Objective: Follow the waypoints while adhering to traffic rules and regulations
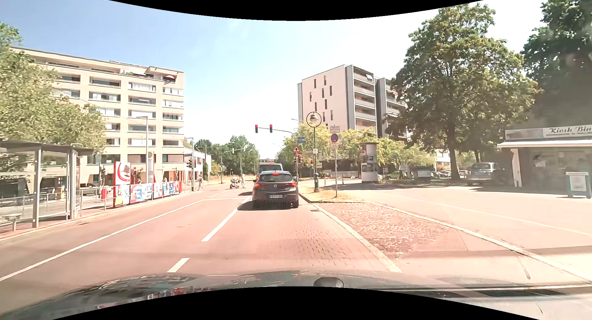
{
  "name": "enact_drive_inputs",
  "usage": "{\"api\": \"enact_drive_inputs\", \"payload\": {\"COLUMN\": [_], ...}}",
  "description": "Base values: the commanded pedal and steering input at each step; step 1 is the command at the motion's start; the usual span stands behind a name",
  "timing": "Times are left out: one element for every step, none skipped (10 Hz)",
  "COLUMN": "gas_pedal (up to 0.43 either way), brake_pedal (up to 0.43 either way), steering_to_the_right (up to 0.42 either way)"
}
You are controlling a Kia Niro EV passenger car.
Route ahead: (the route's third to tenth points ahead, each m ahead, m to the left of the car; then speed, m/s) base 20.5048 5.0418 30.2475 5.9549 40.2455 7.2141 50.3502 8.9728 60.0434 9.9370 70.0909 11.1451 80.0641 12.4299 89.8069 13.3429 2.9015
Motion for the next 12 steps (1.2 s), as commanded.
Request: {"api": "enact_drive_inputs", "payload": {"gas_pedal": [0.0, 0.0, 0.0, 0.0, 0.0, 0.0, 0.0, 0.0, 0.0, 0.0, 0.0, 0.0], "brake_pedal": [0.134, 0.134, 0.134, 0.134, 0.134, 0.14, 0.134, 0.122, 0.116, 0.116, 0.11, 0.116], "steering_to_the_right": [-0.039, -0.043, -0.047, -0.049, -0.048, -0.047, -0.047, -0.046, -0.044, -0.039, -0.036, -0.036]}}
